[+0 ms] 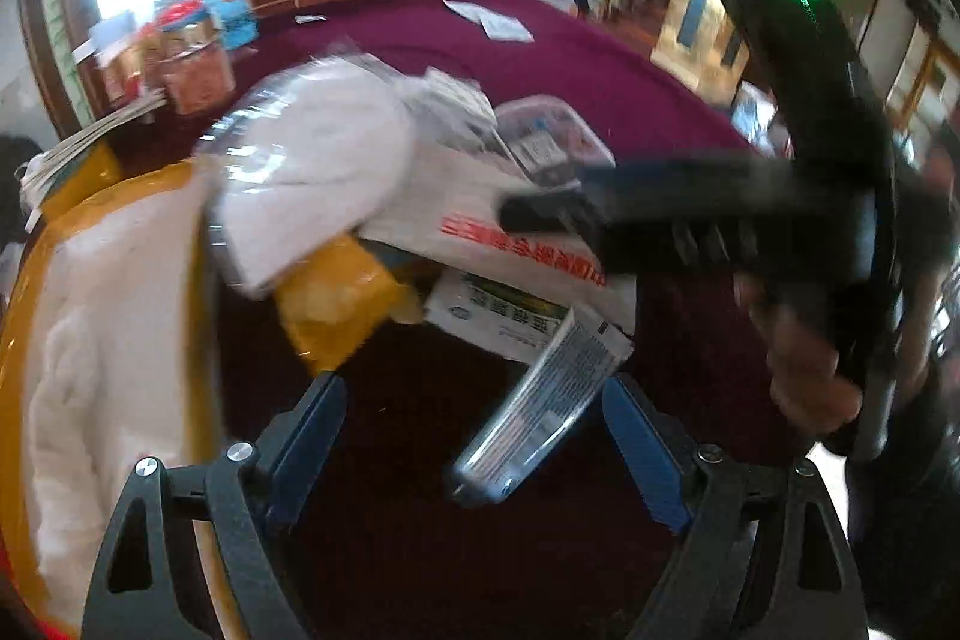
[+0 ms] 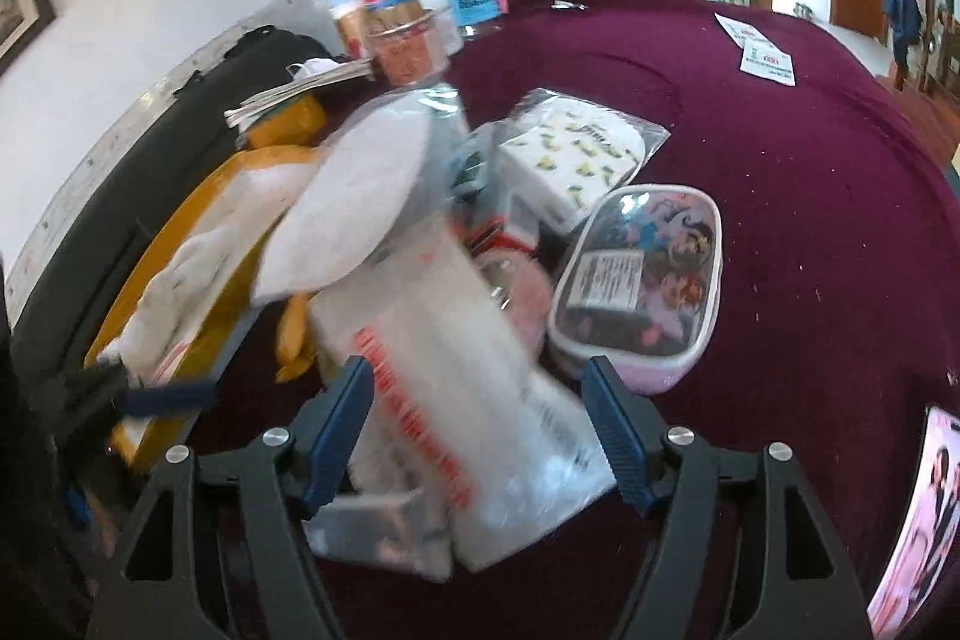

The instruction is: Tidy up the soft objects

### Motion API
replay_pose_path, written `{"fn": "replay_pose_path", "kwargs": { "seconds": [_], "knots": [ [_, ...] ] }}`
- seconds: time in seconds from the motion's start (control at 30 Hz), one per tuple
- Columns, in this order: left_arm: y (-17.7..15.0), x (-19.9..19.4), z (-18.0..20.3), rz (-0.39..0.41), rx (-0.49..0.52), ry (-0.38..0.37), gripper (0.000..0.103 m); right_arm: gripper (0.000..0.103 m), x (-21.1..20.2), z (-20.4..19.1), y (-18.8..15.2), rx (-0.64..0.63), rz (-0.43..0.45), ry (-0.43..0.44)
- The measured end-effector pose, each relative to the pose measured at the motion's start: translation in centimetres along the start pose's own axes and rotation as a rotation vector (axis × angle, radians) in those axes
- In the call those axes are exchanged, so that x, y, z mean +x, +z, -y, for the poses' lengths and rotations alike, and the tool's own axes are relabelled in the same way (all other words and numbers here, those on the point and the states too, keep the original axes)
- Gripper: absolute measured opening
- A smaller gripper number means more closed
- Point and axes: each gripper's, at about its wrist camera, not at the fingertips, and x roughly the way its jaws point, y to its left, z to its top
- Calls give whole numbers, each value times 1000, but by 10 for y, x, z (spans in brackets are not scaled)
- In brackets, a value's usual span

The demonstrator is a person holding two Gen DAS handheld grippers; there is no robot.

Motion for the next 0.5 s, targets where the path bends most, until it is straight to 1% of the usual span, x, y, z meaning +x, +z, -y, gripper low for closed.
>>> {"fn": "replay_pose_path", "kwargs": {
  "seconds": [0.07,0.1,0.13,0.2,0.23,0.27,0.3,0.33,0.37,0.4,0.43,0.5],
  "knots": [
    [-2,14,5,-37,10,14,78,71,7,7,8,14,-8,-4],
    [-2,19,6,-40,7,3,78,71,10,9,13,18,-3,-10],
    [-1,18,6,-35,-10,-9,75,71,13,9,16,19,1,-17],
    [0,17,6,-34,-14,-22,62,78,21,10,26,25,2,-59],
    [0,15,5,-29,-16,-27,50,79,24,10,30,22,6,-75],
    [1,14,4,-29,-18,-32,38,82,29,9,34,17,4,-90],
    [0,12,3,-31,-21,-44,31,86,34,8,38,10,-3,-97],
    [-2,9,3,-37,-19,-47,13,88,40,7,41,-8,-7,-98],
    [-3,8,2,-39,-17,-39,9,92,46,4,45,-48,-9,-107],
    [-6,6,0,-36,-23,-27,9,100,50,1,48,-80,-13,-123],
    [-8,4,-2,-32,-29,-24,9,103,55,-1,50,-114,-19,-141],
    [-8,4,-3,-28,-37,-21,9,103,64,-3,51,-171,-21,-176]
  ]
}}
